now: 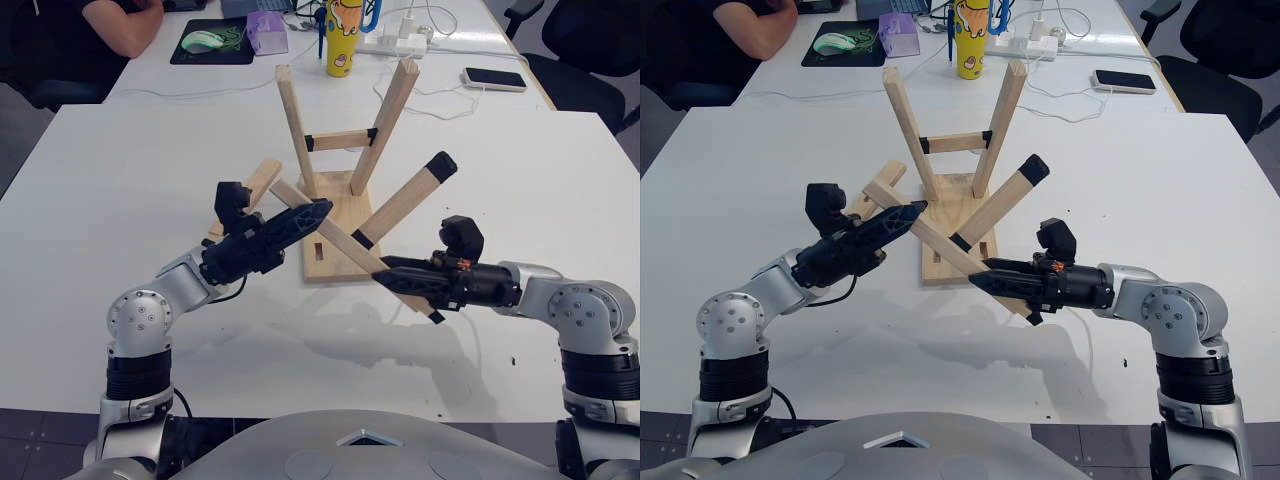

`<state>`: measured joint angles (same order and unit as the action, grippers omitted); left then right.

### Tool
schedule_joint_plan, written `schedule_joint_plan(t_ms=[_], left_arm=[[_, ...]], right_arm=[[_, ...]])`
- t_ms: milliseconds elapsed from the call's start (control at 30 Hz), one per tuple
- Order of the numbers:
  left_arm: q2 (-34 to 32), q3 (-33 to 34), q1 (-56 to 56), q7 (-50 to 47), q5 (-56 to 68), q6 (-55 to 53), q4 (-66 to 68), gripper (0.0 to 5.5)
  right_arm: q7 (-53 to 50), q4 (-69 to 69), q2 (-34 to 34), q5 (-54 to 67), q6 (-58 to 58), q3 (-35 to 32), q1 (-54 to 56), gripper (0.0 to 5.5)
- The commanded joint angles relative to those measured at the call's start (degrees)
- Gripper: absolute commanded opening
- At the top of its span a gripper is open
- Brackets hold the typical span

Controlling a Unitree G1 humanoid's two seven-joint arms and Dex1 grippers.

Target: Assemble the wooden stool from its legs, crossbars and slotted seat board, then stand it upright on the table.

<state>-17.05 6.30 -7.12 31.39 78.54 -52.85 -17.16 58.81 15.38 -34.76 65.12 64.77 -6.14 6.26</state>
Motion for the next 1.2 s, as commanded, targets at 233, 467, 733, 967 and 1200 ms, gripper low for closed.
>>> schedule_joint_plan(t_ms=[233, 467, 733, 967, 1200], left_arm=[[-1.8, 0.4, 0.2, 1.9, -1.4, 0.4, 0.2, 2.06], [-6.3, 2.9, -0.3, 5.9, -4.2, 1.0, 2.6, 2.06], [-19.6, 13.6, -0.1, 13.3, -5.2, -0.3, 7.8, 2.06], [-27.9, 19.6, -9.7, 15.5, -6.2, 1.5, 11.0, 2.06], [-25.7, 8.5, -12.0, 15.6, -21.9, 11.2, 1.6, 2.06]], right_arm=[[-3.8, -1.2, 1.5, -0.1, -0.9, -0.3, 2.4, 2.06], [-4.0, -2.2, 2.1, -1.9, -3.1, -0.8, 2.3, 2.82], [-2.5, -3.0, -0.7, -15.9, -17.5, 1.5, 1.0, 3.96], [-3.4, -1.0, -1.1, -52.0, -58.4, 18.4, -1.4, 4.02], [-9.4, -12.8, -0.2, -69.7, -75.8, 25.3, -1.7, 4.02]])
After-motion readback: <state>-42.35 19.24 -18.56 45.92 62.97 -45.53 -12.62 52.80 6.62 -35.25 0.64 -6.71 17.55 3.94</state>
